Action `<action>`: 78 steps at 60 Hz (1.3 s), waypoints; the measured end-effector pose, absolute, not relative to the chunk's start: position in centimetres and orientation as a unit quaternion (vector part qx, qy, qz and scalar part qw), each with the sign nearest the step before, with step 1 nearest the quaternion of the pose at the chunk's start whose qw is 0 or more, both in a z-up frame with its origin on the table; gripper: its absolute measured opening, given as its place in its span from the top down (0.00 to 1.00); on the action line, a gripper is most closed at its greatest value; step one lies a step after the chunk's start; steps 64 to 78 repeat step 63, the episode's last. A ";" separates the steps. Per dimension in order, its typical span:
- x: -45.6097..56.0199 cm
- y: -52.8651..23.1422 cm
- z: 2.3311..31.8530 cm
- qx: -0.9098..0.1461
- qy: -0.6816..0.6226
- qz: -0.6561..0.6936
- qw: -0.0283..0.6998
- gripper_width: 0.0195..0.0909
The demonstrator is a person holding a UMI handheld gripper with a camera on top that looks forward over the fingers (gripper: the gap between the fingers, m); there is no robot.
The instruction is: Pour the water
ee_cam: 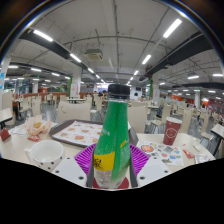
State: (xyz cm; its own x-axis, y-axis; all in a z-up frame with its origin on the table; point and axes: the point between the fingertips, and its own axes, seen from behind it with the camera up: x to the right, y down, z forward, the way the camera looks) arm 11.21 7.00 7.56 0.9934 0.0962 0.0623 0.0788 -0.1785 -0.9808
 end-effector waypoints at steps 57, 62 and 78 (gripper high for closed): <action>7.4 -16.1 24.6 -0.870 -0.077 0.002 0.487 0.08; 7.9 -16.2 24.4 -0.868 -0.088 0.028 0.488 0.08; 7.9 -16.2 24.4 -0.867 -0.089 0.035 0.490 0.08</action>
